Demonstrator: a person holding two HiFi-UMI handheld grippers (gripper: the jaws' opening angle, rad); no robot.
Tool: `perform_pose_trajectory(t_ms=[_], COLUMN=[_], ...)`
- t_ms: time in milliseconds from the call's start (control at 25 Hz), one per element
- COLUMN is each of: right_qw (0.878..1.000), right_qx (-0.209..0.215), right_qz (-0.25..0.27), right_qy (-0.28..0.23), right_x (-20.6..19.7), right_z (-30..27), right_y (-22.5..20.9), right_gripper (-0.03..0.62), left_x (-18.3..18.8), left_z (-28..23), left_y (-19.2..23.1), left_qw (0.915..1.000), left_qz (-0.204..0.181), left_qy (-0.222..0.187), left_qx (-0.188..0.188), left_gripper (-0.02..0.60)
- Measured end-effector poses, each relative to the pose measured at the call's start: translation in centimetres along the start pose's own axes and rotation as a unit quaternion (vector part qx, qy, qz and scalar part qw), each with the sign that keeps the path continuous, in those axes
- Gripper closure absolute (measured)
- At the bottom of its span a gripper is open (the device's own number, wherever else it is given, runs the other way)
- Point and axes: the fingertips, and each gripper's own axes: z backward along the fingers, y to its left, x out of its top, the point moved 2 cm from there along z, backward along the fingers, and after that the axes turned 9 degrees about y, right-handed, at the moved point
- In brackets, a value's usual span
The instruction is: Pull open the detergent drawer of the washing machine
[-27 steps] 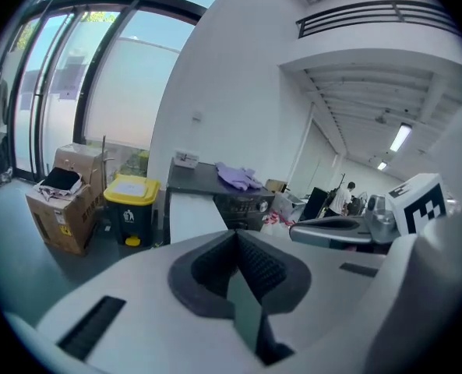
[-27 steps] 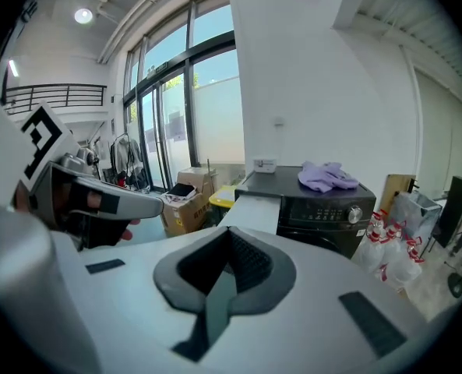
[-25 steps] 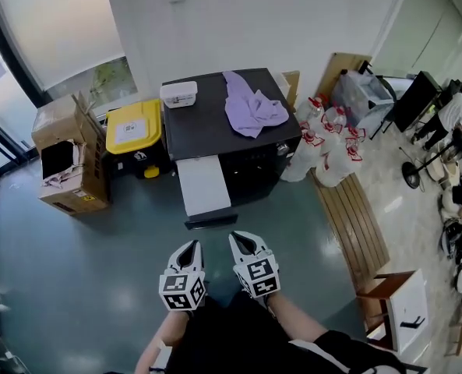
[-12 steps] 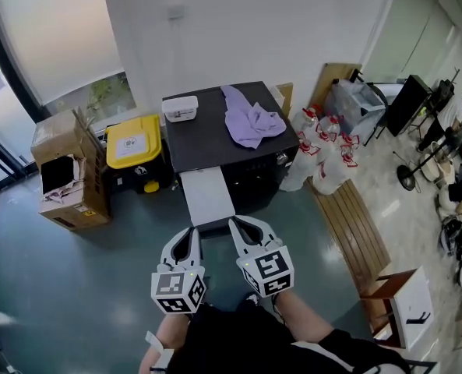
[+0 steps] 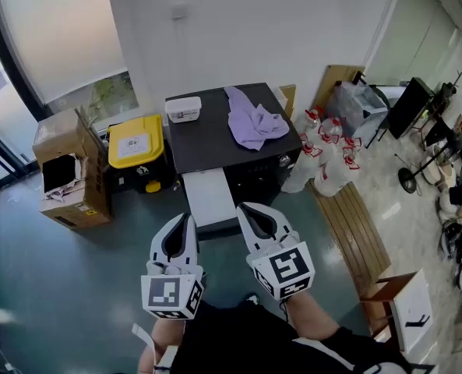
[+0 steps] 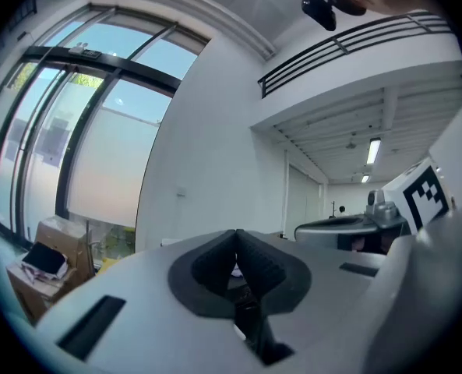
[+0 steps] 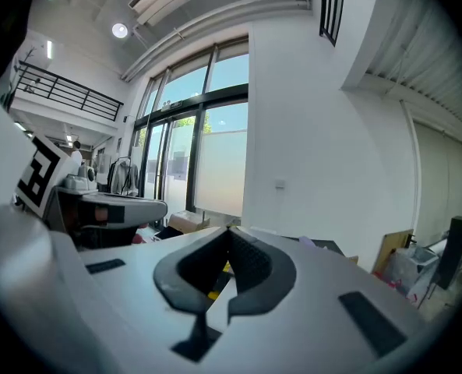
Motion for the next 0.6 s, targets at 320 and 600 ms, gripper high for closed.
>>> perform_pose_trajectory(t_ms=[320, 600], right_qw=[0.999, 0.998], right_qx=[-0.022, -0.036], right_qz=[0.019, 0.012], right_qy=[-0.030, -0.053], right_x=[0.1, 0.5], right_z=[0.1, 0.4], right_y=[-0.8, -1.5], right_gripper=[0.586, 0.586], left_x=[0.9, 1.3], left_z=[0.1, 0.4], left_y=[0.0, -0.3], left_qw=[0.9991, 0.9969], left_qz=[-0.026, -0.059], left_qy=[-0.024, -0.041], left_qx=[0.024, 0.033], left_gripper=[0.560, 0.560])
